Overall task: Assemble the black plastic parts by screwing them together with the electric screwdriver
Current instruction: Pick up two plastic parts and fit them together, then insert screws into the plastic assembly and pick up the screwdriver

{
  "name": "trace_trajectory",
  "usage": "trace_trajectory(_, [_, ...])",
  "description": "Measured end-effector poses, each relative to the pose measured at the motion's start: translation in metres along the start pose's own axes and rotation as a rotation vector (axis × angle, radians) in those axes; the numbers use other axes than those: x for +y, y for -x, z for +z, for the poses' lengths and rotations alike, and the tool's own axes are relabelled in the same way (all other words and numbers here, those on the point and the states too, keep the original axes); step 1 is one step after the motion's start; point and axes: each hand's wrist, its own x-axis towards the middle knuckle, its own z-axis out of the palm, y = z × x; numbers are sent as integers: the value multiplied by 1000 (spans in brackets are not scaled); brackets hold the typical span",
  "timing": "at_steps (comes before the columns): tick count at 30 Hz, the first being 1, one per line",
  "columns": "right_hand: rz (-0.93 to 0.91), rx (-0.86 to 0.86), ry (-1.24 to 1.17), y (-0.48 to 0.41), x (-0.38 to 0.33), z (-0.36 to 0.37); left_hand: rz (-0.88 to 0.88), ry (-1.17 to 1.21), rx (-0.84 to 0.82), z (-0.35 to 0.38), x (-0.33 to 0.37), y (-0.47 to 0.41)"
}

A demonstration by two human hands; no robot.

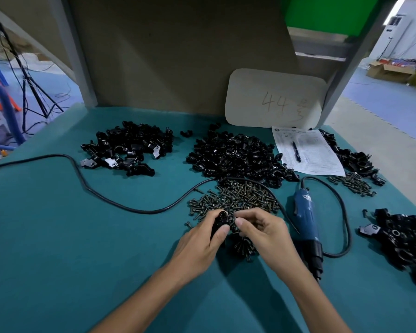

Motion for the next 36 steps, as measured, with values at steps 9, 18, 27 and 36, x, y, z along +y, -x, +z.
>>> trace_trajectory(9, [7,-10,12,-3,0,1,7,-9,-6,0,0,0])
trace_trajectory(18, [36,-89,122,-5,-5,-2,36,-69,-1,2,0,0])
trace_trajectory(27, [-31,-164,421,-13,-10,0,100,-126,-4,1,0,3])
trace_trajectory(36, [-10,-264,296,-13,-4,-7,85,-112,-1,2,-1,2])
